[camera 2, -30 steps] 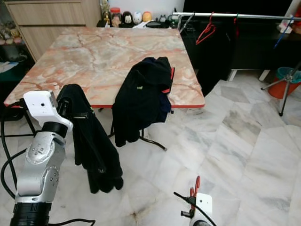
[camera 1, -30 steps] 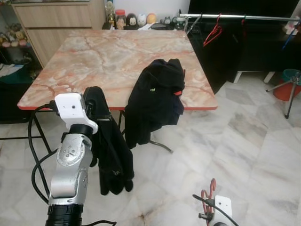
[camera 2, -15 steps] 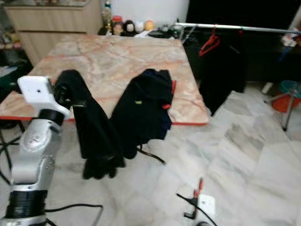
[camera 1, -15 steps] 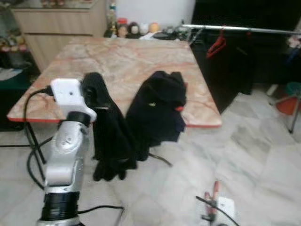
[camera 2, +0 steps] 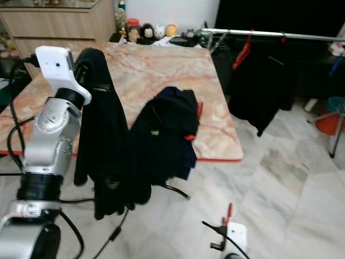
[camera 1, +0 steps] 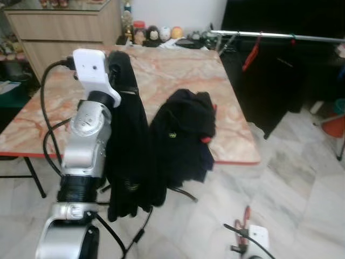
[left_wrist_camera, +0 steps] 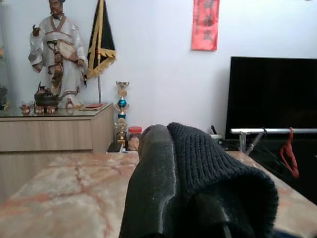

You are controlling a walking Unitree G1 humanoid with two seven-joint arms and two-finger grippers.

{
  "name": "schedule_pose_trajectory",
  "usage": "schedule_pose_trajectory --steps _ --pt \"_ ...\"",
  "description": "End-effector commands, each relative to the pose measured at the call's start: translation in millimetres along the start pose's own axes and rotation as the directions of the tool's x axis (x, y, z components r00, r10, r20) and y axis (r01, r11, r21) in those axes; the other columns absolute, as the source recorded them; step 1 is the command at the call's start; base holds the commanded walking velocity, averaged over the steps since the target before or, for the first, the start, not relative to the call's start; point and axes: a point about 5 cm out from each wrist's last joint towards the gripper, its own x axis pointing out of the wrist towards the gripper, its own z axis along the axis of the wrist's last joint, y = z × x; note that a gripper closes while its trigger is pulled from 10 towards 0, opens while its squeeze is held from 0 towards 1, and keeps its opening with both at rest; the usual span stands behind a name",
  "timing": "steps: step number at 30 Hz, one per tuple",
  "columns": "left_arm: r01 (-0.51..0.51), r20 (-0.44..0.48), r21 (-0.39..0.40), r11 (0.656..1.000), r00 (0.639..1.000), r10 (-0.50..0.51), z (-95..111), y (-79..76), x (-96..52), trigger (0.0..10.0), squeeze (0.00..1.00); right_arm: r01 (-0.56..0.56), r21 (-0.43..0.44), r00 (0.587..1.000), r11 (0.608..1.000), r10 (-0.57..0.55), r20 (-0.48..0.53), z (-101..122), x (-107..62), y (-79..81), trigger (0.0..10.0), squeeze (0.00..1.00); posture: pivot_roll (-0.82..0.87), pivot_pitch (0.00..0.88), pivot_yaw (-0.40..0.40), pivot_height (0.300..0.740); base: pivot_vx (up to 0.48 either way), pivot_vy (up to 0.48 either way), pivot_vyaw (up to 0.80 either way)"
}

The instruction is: Hang hanger

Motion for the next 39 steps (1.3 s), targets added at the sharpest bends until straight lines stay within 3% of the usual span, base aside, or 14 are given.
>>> schedule_pose_trajectory --steps 1,11,18,22,24,26,27,28,29,32,33,34,36,39 --pt "0.057 0.090 0.005 0.998 0.994 -0.057 23 -12.9 18.7 10.0 0.00 0.035 0.016 0.999 0.999 -0.035 -0.016 -4 -1.2 -12.1 10.0 0.00 0.16 0.000 -0.021 0.740 0.345 0.000 0.00" --pt "0.081 0.130 0.043 0.996 0.988 -0.086 65 -13.7 71.3 10.0 0.00 0.033 0.023 0.999 0.999 -0.033 -0.014 -2 -0.7 -9.2 10.0 0.00 0.16 0.000 -0.005 0.740 0.356 0.000 0.00" --pt "0.093 0.150 0.048 0.994 0.984 -0.100 76 -17.9 80.3 10.0 0.00 0.032 0.027 0.999 0.999 -0.031 -0.014 -3 -0.7 -8.6 10.0 0.00 0.16 0.000 0.001 0.740 0.365 0.000 0.00" --pt "0.132 0.077 0.060 0.989 0.988 -0.137 50 -19.4 73.4 10.0 0.00 0.032 0.027 0.999 0.999 -0.032 -0.017 -4 -0.9 -8.6 10.0 0.00 0.17 0.000 0.000 0.740 0.298 0.000 0.00" --pt "0.177 0.002 0.012 0.984 0.984 -0.177 17 -18.8 55.3 10.0 0.00 0.032 0.025 0.999 0.999 -0.032 -0.019 -5 -1.1 -8.8 10.0 0.00 0.17 0.000 -0.001 0.740 0.000 0.000 0.00" --pt "0.184 -0.018 0.000 0.983 0.983 -0.184 9 -18.5 49.8 10.0 0.00 0.032 0.024 0.999 0.999 -0.031 -0.020 -5 -1.1 -8.9 10.0 0.00 0.17 0.000 -0.001 0.740 0.000 0.000 0.00" --pt "0.217 -0.078 -0.016 0.976 0.973 -0.218 -15 -18.6 26.0 10.0 0.00 0.032 0.022 0.999 0.999 -0.031 -0.022 -6 -1.3 -9.5 10.0 0.00 0.17 0.000 -0.001 0.740 0.000 0.000 0.00" --pt "0.217 -0.078 -0.016 0.976 0.973 -0.218 -15 -18.6 26.0 10.0 0.00 0.032 0.022 0.999 0.999 -0.031 -0.022 -6 -1.3 -9.5 10.0 0.00 0.17 0.000 -0.001 0.740 0.000 0.000 0.00" --pt "0.226 -0.123 -0.061 0.972 0.965 -0.232 -32 -19.3 1.2 10.0 0.00 0.032 0.019 0.999 0.999 -0.032 -0.024 -6 -1.5 -10.4 10.0 0.00 0.17 0.000 -0.006 0.740 0.000 0.000 0.00" --pt "0.240 -0.183 -0.090 0.966 0.950 -0.253 -49 -23.6 -31.2 10.0 0.00 0.032 0.008 0.999 0.999 -0.031 -0.028 -7 -1.6 -12.3 10.0 0.00 0.18 0.000 -0.017 0.740 0.000 0.000 0.00" --pt "0.229 -0.236 -0.117 0.966 0.939 -0.251 -61 -26.1 -55.9 10.0 0.00 0.029 -0.004 0.999 1.000 -0.029 -0.032 -7 -1.7 -13.4 10.0 0.00 0.19 0.000 -0.020 0.740 0.000 0.000 0.00" --pt "0.229 -0.236 -0.117 0.966 0.939 -0.251 -61 -26.1 -55.9 10.0 0.00 0.029 -0.004 0.999 1.000 -0.029 -0.032 -7 -1.7 -13.4 10.0 0.00 0.19 0.000 -0.020 0.740 0.000 0.000 0.00" --pt "0.208 -0.288 -0.153 0.966 0.926 -0.245 -70 -29.5 -83.6 10.0 0.00 0.028 -0.016 0.999 0.999 -0.029 -0.035 -8 -1.9 -15.0 10.0 0.00 0.19 0.000 -0.023 0.740 0.000 0.000 0.00" --pt "0.209 -0.310 -0.168 0.963 0.916 -0.253 -72 -32.9 -96.2 10.0 0.00 0.028 -0.021 0.999 0.999 -0.028 -0.036 -8 -2.0 -15.8 10.0 0.00 0.19 0.000 -0.024 0.740 0.000 0.000 0.00"
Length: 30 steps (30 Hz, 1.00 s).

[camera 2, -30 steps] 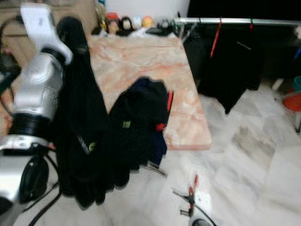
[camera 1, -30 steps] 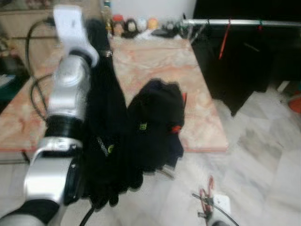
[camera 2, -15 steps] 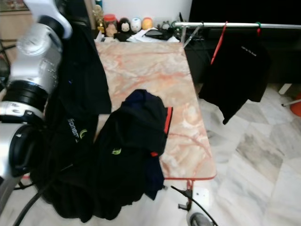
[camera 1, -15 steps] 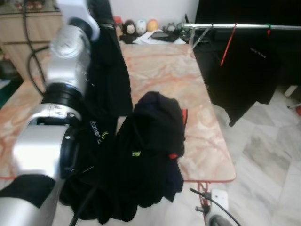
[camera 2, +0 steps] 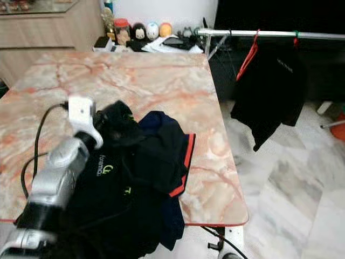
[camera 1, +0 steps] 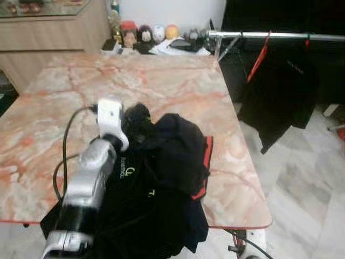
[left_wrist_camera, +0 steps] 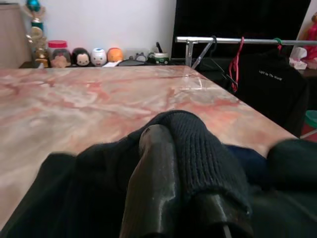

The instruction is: Hang hanger

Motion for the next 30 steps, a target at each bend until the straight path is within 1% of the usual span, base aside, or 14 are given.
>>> schedule_pose_trajectory --steps 1,4,6,7,8,9,11,16,19,22,23,27,30 --pt "0.028 0.010 -0.006 1.000 1.000 -0.028 6 -8.3 -5.0 10.0 0.00 -0.003 -0.012 1.000 1.000 0.003 0.000 0 0.0 -0.5 10.0 0.00 0.19 0.000 -0.024 0.740 0.000 0.000 0.00" --pt "0.033 -0.040 0.000 0.999 0.999 -0.033 -1 -17.0 -16.5 10.0 0.00 -0.005 -0.018 1.000 1.000 0.005 -0.002 -1 -0.2 -1.1 10.0 0.00 0.18 0.000 -0.022 0.740 0.000 0.000 0.00" --pt "0.033 -0.052 -0.002 0.999 0.998 -0.033 -3 -19.7 -18.9 10.0 0.00 -0.006 -0.019 1.000 1.000 0.006 -0.003 -1 -0.3 -1.3 10.0 0.00 0.18 0.000 -0.021 0.740 0.000 0.000 0.00" --pt "0.032 -0.067 0.000 0.999 0.997 -0.032 -6 -22.5 -19.9 10.0 0.43 -0.006 -0.023 1.000 1.000 0.006 -0.004 -1 -0.3 -1.5 10.0 0.00 0.18 0.000 -0.021 0.740 0.000 0.000 0.00" --pt "0.030 -0.076 0.003 1.000 0.997 -0.030 -8 -24.1 -20.8 10.0 0.43 -0.006 -0.024 1.000 1.000 0.006 -0.004 -2 -0.4 -1.6 10.0 0.00 0.17 0.000 -0.021 0.740 0.000 0.000 0.00" --pt "0.033 -0.087 0.008 0.999 0.996 -0.033 -10 -25.8 -21.9 10.0 1.00 -0.006 -0.024 1.000 1.000 0.006 -0.005 -2 -0.4 -1.7 10.0 0.00 0.17 0.000 -0.021 0.740 0.000 0.000 0.00" --pt "0.053 -0.113 -0.002 0.999 0.992 -0.053 -13 -34.1 -27.2 10.0 1.00 -0.005 -0.027 1.000 1.000 0.005 -0.007 -3 -0.6 -2.4 10.0 0.00 0.17 0.000 -0.023 0.740 0.000 0.000 0.00" --pt "0.070 -0.132 -0.001 0.998 0.989 -0.070 -14 -38.1 -31.0 10.0 1.00 -0.006 -0.030 1.000 1.000 0.005 -0.010 -4 -0.8 -2.9 10.0 0.00 0.17 0.000 -0.022 0.740 0.000 0.000 0.00" --pt "0.092 -0.159 0.024 0.995 0.984 -0.087 -15 -40.4 -34.1 10.0 1.00 -0.006 -0.033 1.000 0.999 0.006 -0.011 -4 -0.9 -3.2 10.0 0.00 0.17 0.000 -0.021 0.740 0.000 0.000 0.00" --pt "0.092 -0.170 0.040 0.995 0.982 -0.084 -17 -40.4 -35.6 10.0 1.00 -0.005 -0.035 1.000 0.999 0.004 -0.013 -5 -1.0 -3.6 10.0 0.00 0.17 0.000 -0.020 0.740 0.000 0.000 0.00" --pt "0.078 -0.181 0.062 0.995 0.981 -0.065 -18 -39.0 -36.8 10.0 1.00 -0.003 -0.035 1.000 0.999 0.003 -0.013 -5 -1.1 -3.8 10.0 0.00 0.17 0.000 -0.020 0.740 0.000 0.000 0.00" --pt "0.052 -0.193 0.072 0.996 0.981 -0.037 -20 -36.7 -38.7 10.0 1.00 -0.004 -0.038 1.000 0.999 0.003 -0.015 -6 -1.3 -4.0 10.0 0.00 0.17 0.000 -0.021 0.740 0.000 0.000 0.00" --pt "0.056 -0.198 0.071 0.996 0.979 -0.041 -21 -37.4 -39.9 10.0 1.00 -0.004 -0.040 1.000 0.999 0.003 -0.017 -6 -1.3 -4.2 10.0 0.00 0.17 0.000 -0.021 0.740 0.000 0.000 0.00"
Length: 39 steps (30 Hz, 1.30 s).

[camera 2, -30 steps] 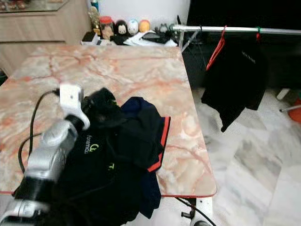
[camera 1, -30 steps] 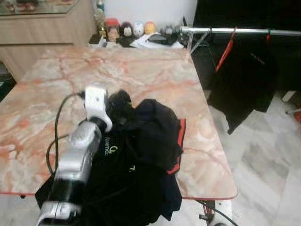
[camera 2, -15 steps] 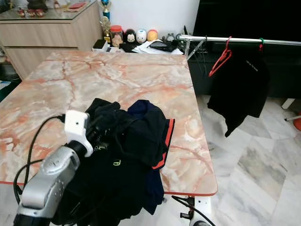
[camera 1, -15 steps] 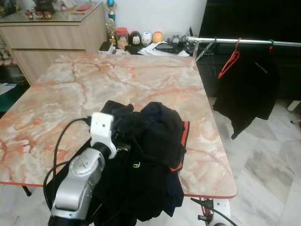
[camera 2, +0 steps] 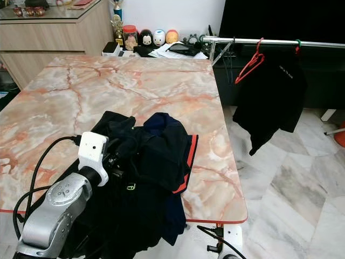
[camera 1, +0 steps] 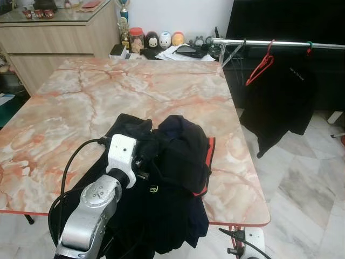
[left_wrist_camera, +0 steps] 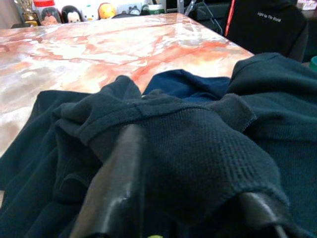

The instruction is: Hang hanger

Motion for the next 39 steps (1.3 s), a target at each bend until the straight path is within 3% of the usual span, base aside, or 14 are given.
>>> schedule_pose_trajectory --steps 1,12,23,24,39 --pt "0.014 -0.017 0.006 1.000 1.000 -0.014 -1 -3.4 -3.0 10.0 1.00 0.004 -0.006 1.000 1.000 -0.004 -0.003 -1 -0.3 -1.8 10.0 0.00 0.17 0.000 -0.021 0.740 0.000 0.000 0.00" --pt "0.019 -0.028 0.033 0.999 0.999 -0.018 -3 0.8 -11.7 10.0 1.00 0.002 -0.025 1.000 1.000 -0.002 -0.006 -2 -0.5 -2.9 10.0 0.00 0.18 0.000 -0.026 0.740 0.000 0.000 0.00" --pt "0.054 -0.004 0.077 0.996 0.999 -0.054 -1 -5.1 -18.5 10.0 1.00 0.004 -0.029 1.000 1.000 -0.004 -0.005 -1 -0.4 -4.4 10.0 0.00 0.18 0.000 -0.029 0.740 0.000 0.000 0.00" --pt "0.039 0.010 0.084 0.996 0.999 -0.040 0 -3.9 -18.6 10.0 0.02 0.004 -0.029 1.000 1.000 -0.005 -0.003 0 -0.4 -4.5 10.0 0.00 0.18 0.000 -0.030 0.740 0.000 0.000 0.00" --pt "0.038 0.029 -0.005 0.999 0.999 -0.038 -3 -16.1 -16.4 10.0 0.00 0.010 -0.020 1.000 1.000 -0.010 0.006 3 0.1 -5.1 10.0 0.00 0.17 0.000 -0.034 0.740 0.000 0.000 0.00"
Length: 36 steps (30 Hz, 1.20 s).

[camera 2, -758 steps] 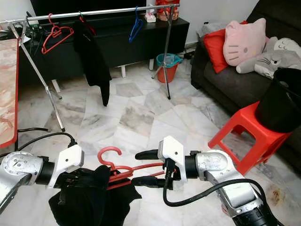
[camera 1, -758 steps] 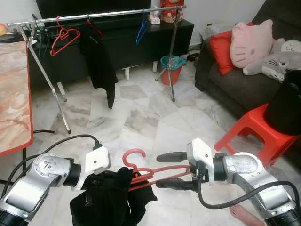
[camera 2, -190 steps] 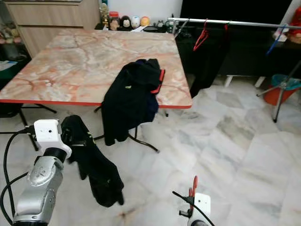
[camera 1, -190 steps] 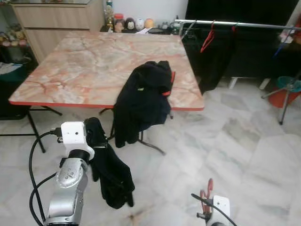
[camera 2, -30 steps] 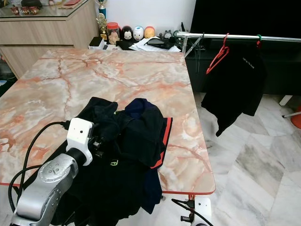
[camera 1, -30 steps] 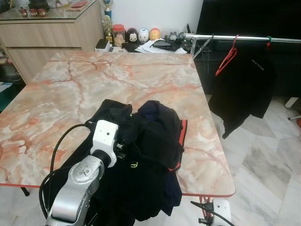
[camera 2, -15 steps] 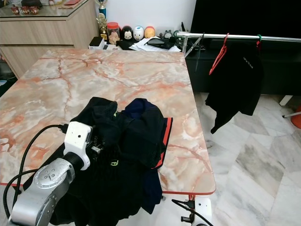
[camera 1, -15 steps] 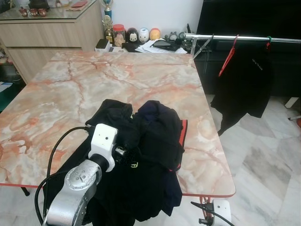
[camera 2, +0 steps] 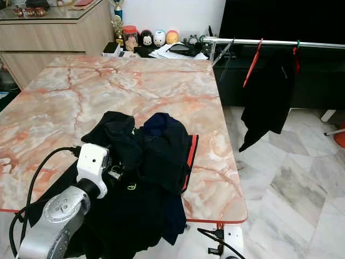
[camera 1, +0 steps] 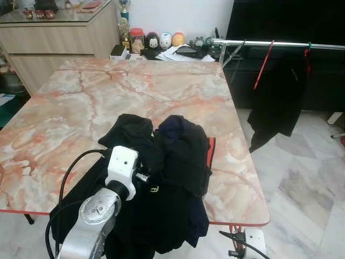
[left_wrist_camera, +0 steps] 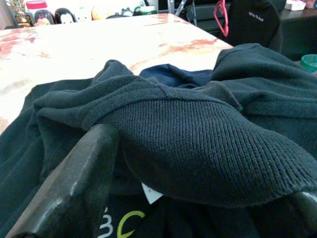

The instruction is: Hang hanger

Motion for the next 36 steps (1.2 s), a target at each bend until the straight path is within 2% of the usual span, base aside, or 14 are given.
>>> schedule_pose_trajectory --steps 1,25,36 --pt "0.010 0.013 -0.005 1.000 1.000 -0.010 3.5 -2.5 1.2 10.0 0.00 0.005 0.002 1.000 1.000 -0.005 0.009 4.1 0.5 -1.4 10.0 0.00 0.17 0.000 -0.034 0.740 0.000 0.000 0.00" --pt "-0.001 0.009 -0.019 1.000 1.000 0.001 2.7 -2.5 0.9 10.0 0.00 0.003 0.002 1.000 1.000 -0.003 0.008 5.0 0.6 -2.1 10.0 0.00 0.17 0.000 -0.036 0.740 0.000 0.000 0.00" --pt "-0.003 0.008 -0.017 1.000 1.000 0.003 2.4 -2.5 0.6 10.0 0.00 0.002 0.001 1.000 1.000 -0.002 0.008 5.3 0.7 -2.0 10.0 0.00 0.17 0.000 -0.036 0.740 -0.254 0.000 0.00"
